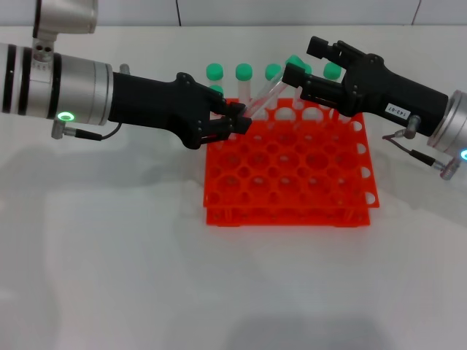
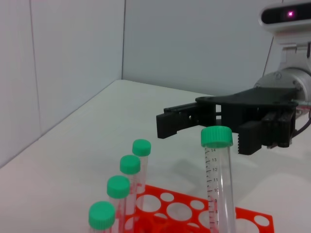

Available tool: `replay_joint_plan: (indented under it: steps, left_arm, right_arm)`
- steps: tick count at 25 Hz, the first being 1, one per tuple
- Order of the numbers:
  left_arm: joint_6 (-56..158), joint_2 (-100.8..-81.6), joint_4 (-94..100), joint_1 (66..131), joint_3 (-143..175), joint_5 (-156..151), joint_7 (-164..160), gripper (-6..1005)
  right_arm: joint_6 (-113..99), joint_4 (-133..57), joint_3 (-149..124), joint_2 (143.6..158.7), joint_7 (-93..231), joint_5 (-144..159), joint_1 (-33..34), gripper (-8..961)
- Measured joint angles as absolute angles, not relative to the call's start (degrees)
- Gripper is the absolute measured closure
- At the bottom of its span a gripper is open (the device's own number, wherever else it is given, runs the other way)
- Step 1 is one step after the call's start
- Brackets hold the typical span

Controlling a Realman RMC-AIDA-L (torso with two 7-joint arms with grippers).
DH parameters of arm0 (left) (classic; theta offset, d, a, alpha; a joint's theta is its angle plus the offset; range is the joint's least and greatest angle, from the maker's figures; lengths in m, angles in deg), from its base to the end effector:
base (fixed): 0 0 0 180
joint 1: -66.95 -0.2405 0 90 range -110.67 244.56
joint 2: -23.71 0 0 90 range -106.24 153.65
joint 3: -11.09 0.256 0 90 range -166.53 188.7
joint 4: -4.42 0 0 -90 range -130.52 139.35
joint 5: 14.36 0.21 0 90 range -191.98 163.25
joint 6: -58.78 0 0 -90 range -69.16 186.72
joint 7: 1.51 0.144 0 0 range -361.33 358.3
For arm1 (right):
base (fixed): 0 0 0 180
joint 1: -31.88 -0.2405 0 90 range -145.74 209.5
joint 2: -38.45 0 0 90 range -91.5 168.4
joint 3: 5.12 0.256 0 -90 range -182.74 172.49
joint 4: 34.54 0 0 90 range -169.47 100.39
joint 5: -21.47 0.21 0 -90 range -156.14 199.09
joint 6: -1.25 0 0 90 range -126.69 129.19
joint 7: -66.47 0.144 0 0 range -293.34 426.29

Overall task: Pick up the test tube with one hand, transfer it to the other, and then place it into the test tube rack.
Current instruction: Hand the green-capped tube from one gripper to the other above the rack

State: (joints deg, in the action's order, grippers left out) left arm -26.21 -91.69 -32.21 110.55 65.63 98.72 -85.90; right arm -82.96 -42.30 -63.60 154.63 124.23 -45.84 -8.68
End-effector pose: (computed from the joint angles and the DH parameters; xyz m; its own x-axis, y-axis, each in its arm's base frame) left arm -0.1866 0.3821 -0.0115 0.9242 0.1968 0.3273 0.2356 -0.9683 -0.0832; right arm 0.2062 0.3629 -0.0285 0.5330 -0.1638 -0.8301 -0.4886 -0.8605 -0.1439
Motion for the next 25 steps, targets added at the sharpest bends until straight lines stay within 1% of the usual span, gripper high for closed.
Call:
replay_joint_plan:
  steps: [25]
  left_arm:
    - [-25.6, -92.33, -32.3, 110.5, 65.7, 98.6, -85.2, 809]
  right_arm:
    - [-85.4, -39.6, -64.4, 154.63, 123.6, -45.5, -9.8, 252]
